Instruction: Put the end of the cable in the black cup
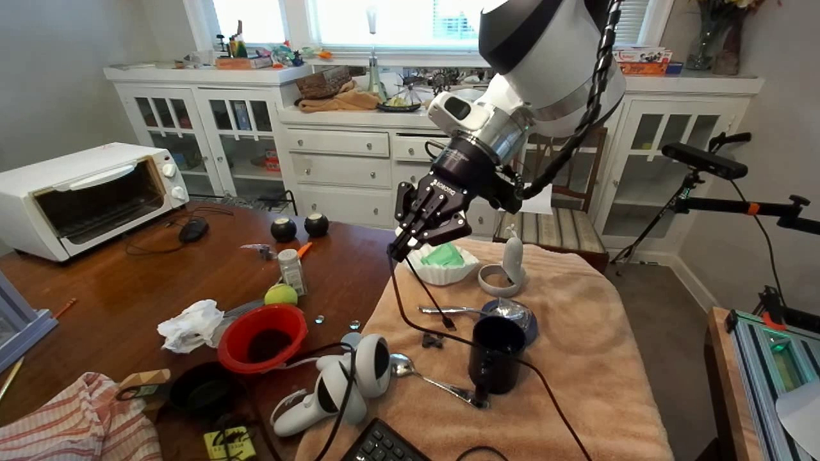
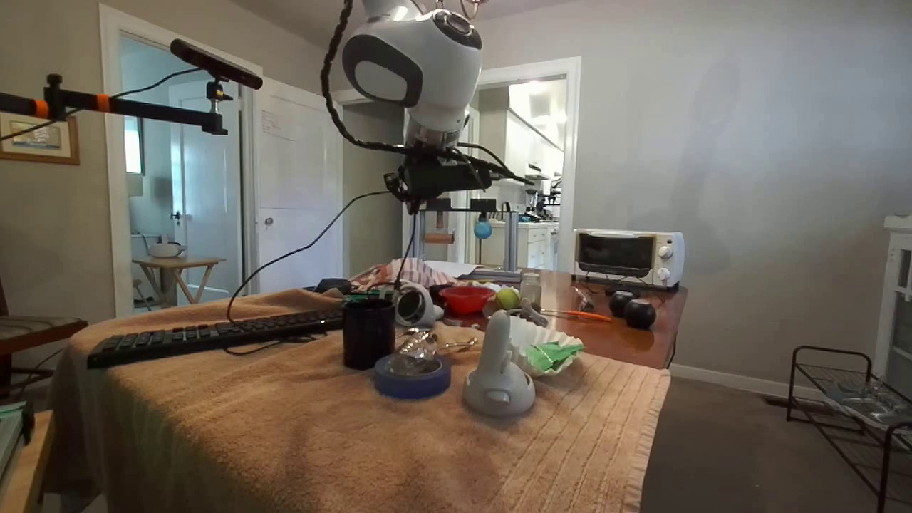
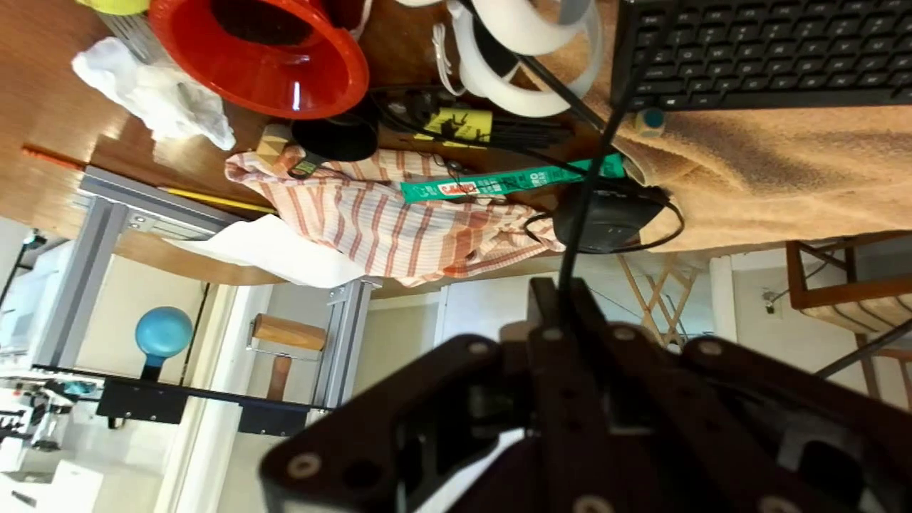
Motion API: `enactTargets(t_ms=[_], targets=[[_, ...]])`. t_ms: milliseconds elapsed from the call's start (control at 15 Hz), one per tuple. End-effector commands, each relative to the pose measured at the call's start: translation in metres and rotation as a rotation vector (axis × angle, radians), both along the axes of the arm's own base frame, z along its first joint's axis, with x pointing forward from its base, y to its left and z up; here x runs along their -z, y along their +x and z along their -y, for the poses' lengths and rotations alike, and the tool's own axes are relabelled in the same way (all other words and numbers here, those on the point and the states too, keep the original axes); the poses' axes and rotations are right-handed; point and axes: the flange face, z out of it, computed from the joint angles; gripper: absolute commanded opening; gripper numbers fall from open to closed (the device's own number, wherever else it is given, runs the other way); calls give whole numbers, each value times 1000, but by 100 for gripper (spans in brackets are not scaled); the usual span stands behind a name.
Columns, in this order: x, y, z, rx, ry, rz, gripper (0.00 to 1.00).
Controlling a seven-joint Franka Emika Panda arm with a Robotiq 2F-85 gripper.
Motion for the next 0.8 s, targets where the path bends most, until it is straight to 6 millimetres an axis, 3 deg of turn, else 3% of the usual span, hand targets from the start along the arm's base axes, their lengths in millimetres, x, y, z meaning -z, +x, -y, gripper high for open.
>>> enactTargets(t_ms=[0, 733], targets=[[1, 4, 2, 59, -46, 60, 1], [0, -6, 0, 209, -207, -63, 1]])
